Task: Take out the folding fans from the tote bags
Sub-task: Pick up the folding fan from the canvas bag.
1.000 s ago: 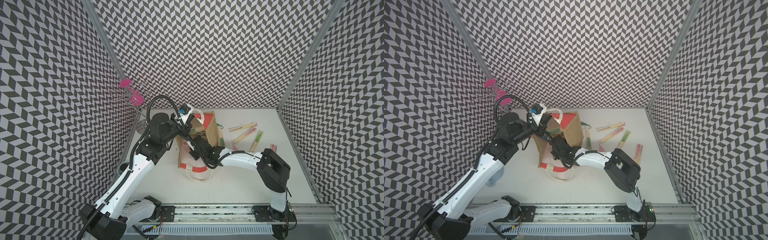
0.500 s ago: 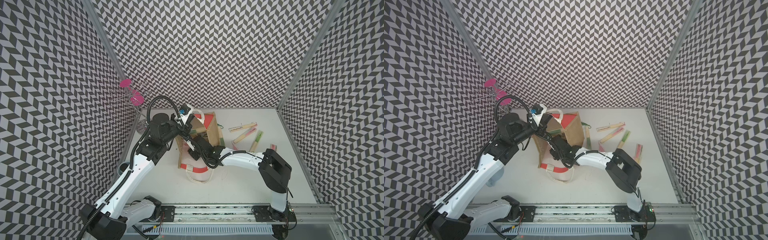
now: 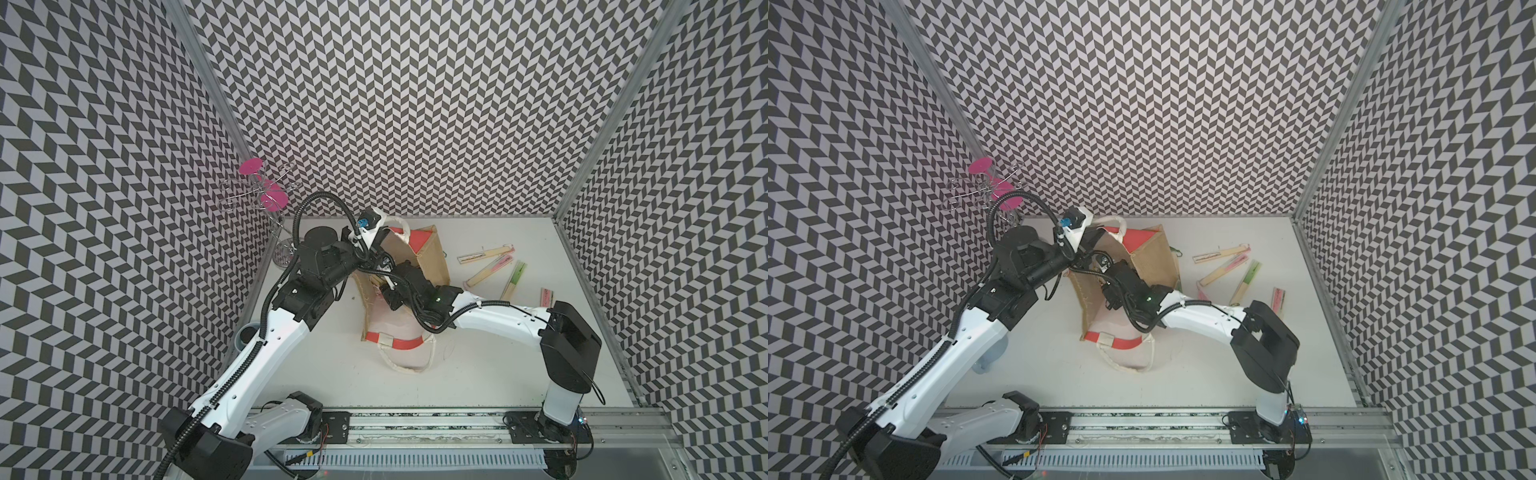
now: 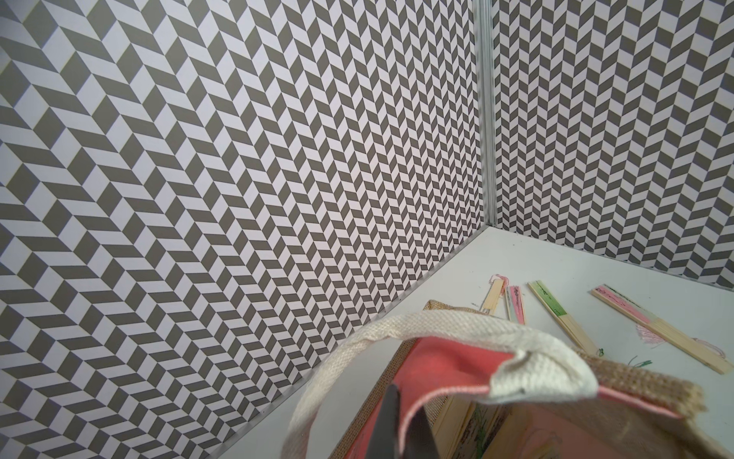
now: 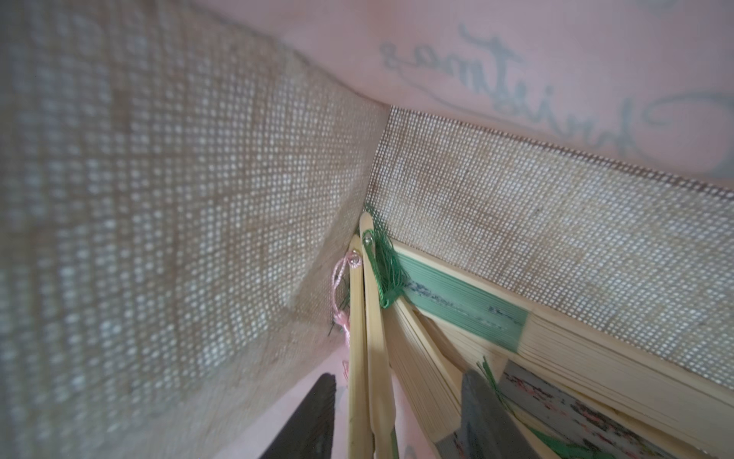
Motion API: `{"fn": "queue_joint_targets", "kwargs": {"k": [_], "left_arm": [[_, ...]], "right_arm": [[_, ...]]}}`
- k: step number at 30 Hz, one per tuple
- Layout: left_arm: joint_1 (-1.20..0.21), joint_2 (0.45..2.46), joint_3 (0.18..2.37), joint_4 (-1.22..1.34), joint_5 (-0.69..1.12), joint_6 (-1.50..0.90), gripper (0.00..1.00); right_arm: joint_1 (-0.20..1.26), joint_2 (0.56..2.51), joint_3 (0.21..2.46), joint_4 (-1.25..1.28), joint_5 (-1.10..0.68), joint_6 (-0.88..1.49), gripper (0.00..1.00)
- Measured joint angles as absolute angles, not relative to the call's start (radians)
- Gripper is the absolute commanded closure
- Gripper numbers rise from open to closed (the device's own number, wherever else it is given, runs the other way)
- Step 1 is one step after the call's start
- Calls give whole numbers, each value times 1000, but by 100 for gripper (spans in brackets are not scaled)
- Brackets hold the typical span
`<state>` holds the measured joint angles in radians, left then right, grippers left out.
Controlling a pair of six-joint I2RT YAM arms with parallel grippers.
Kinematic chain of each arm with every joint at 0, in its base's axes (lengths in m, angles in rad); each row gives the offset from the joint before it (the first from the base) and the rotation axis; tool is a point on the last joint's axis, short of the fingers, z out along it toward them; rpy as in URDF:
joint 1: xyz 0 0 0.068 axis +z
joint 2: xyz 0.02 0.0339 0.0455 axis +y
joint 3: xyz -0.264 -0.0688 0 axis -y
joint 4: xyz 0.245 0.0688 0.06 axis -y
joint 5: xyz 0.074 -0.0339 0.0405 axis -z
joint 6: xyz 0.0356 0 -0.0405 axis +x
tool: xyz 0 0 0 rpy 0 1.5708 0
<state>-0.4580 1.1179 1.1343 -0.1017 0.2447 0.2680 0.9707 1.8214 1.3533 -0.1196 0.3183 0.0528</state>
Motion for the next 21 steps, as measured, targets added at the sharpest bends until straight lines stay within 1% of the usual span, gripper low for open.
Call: {"fn": "queue_joint_targets", "kwargs": {"k": [5, 16, 21], "left_arm": [[-458, 1118, 1127, -101, 243, 268, 100], [-458, 1118, 1126, -100, 242, 268, 100], [-458, 1118, 1126, -100, 239, 268, 100]], "right_arm": [[970, 1821, 1346, -126, 318, 72, 55], [959, 1838, 1357, -175, 290, 93, 54], [958, 1873, 1384, -211, 295, 107, 59]]}}
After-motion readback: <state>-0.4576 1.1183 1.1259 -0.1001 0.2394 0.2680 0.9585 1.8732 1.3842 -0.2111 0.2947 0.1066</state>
